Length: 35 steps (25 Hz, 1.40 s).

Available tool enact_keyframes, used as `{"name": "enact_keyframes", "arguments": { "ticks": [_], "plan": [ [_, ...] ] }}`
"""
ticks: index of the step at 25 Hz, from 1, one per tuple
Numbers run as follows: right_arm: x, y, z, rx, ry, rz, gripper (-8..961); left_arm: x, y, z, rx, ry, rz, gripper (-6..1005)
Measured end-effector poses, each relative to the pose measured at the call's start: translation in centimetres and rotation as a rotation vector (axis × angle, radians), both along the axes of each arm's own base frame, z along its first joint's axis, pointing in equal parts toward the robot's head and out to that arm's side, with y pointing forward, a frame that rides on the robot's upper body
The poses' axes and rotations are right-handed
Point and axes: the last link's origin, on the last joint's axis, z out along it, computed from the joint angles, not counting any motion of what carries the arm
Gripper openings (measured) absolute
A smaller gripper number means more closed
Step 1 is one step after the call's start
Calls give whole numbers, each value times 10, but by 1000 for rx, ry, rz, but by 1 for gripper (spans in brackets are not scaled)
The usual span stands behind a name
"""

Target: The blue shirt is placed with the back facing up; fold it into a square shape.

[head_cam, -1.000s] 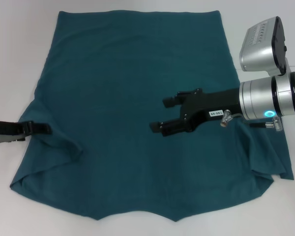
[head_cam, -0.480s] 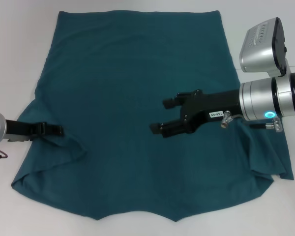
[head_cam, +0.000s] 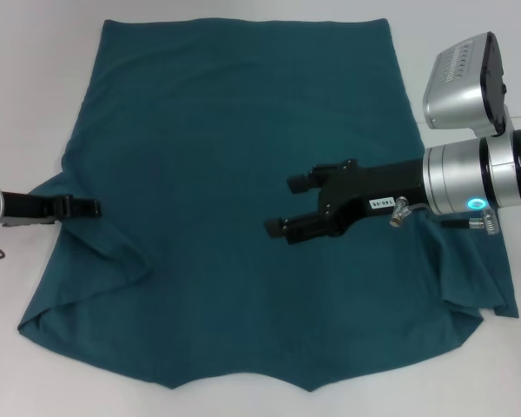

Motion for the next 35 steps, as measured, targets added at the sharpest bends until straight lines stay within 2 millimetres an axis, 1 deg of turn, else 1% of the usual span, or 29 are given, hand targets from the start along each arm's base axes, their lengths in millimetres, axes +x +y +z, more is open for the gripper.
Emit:
{"name": "enact_keyframes", "arguments": {
  "ticks": [10,17,19,21,25,27,32,35],
  "plan": [
    [0,0,0,1,3,-1,925,1,5,5,41,32,-31,789],
    [0,0,-1,-2,16,-8,924,14,5,-5,15,66,-99,779],
    [0,-1,-2,-4,16,-10,924,22,8,-9,12,74,-126,776],
    [0,-1,-2,-4,17,-11,924,27,10,-9,12,73,-137,773],
    [1,-1,-2,-4,17,-12,925,43,15,-15,-20,82,-179,631],
    [1,-1,-2,-3,17,-12,925,46,15,-18,-31,85,-188,560],
    [1,-1,-2,-2,19,-11,924,55,13,-28,-67,96,-218,319],
    [1,0,-1,2,22,-14,924,56,12,-26,-55,69,-220,184]
  ]
}}
